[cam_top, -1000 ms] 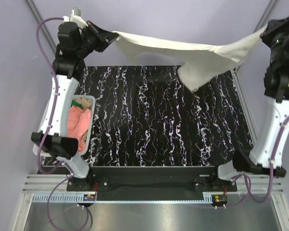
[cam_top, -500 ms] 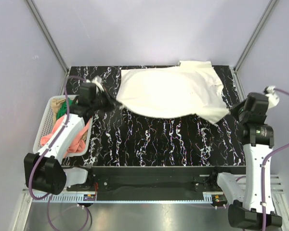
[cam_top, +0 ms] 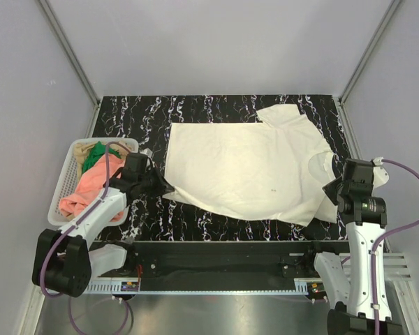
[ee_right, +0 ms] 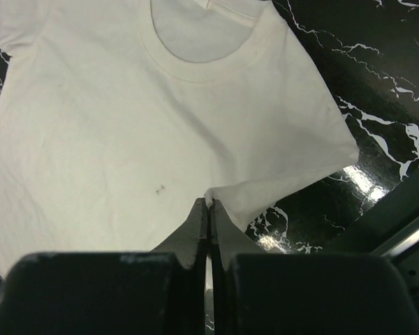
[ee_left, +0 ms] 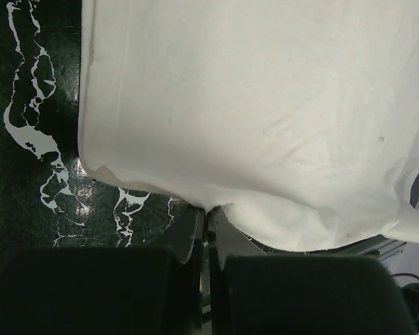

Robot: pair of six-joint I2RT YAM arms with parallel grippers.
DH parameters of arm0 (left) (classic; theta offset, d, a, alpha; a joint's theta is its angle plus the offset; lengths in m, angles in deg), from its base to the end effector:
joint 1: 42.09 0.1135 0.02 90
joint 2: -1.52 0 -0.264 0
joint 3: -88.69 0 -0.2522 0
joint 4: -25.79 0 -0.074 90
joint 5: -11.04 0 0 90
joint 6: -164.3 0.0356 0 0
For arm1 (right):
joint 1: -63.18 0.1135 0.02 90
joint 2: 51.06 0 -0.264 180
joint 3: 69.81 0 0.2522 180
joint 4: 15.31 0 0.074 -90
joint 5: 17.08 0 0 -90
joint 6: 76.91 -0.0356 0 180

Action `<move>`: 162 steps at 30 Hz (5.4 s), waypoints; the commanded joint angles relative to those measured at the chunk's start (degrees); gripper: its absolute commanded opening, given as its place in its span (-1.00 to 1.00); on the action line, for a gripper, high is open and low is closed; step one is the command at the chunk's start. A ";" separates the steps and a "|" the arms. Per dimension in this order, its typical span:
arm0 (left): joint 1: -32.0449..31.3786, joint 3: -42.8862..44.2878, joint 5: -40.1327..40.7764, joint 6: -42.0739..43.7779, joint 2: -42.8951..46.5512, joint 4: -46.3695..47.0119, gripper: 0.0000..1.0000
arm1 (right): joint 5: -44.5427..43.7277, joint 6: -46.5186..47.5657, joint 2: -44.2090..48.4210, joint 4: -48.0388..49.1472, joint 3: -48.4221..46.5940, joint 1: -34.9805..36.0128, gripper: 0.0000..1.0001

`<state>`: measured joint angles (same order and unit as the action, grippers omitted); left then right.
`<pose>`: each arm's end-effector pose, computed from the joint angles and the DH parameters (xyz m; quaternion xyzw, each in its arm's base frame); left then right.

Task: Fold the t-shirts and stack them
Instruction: Flatten the tshirt out, then fold the tshirt

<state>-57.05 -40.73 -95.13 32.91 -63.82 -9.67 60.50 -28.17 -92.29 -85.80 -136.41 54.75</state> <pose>0.2128 -0.0671 0.2060 -0.1663 0.9173 -0.2756 0.2345 0.1236 -0.0261 0.3185 0.4235 0.8165 0.0113 0.3923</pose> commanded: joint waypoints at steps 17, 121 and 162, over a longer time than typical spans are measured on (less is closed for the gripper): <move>0.02 5.71 13.08 -0.54 -6.10 2.44 -1.00 | -7.60 1.34 -13.78 7.24 -2.09 -0.28 -1.00; -4.11 16.88 23.11 3.24 -28.08 1.13 -0.45 | 8.12 13.57 -37.34 35.11 -9.21 -0.28 -1.00; -2.00 33.49 29.52 1.75 -35.11 -7.66 -1.00 | 6.80 19.63 -44.19 41.70 -12.55 -0.28 -1.00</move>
<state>-59.52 -10.20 -68.16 35.01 -97.11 -16.18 66.57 -11.40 -136.09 -48.82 -147.56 54.64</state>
